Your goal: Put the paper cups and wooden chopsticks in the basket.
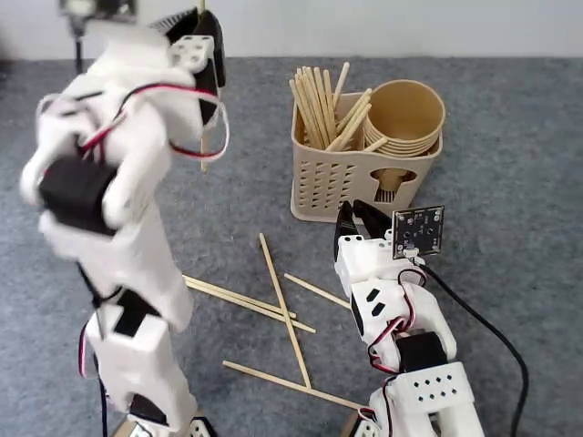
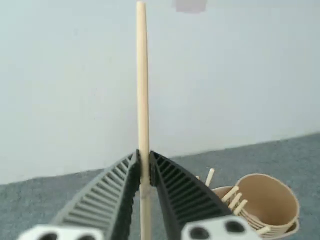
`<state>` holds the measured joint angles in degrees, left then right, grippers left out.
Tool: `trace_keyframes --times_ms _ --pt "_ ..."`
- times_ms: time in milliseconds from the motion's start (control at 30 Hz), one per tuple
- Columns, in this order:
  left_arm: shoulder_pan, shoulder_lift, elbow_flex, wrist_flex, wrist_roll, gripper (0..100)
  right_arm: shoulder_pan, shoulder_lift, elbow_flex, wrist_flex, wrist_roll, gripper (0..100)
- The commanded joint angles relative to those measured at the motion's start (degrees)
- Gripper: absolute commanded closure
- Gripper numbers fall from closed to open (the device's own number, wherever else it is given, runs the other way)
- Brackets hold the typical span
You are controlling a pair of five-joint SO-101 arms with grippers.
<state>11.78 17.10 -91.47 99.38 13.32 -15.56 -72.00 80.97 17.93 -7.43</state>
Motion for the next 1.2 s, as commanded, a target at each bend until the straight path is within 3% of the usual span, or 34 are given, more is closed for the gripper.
trace_keyframes --times_ms 0,233,400,533,1000,1167 --pt "2.6 -9.4 5.4 1.4 0.4 99 0.5 0.2 -0.6 -1.0 0.0 94.6" --pt "6.6 -23.1 24.7 -1.1 0.4 99 0.5 0.2 -0.6 -1.0 0.0 94.6" --pt "6.3 -25.1 32.7 -9.4 0.8 99 0.5 0.2 -0.6 -1.0 0.0 94.6" --pt "6.9 -25.3 37.2 -12.0 5.6 99 0.5 0.2 -0.6 -1.0 0.0 94.6" --pt "14.2 -25.4 39.9 -8.8 5.7 99 0.6 0.2 -0.6 -1.0 0.0 94.6" --pt "19.0 -25.5 39.4 -3.8 4.2 99 0.5 0.2 -0.6 -1.0 0.0 94.6"
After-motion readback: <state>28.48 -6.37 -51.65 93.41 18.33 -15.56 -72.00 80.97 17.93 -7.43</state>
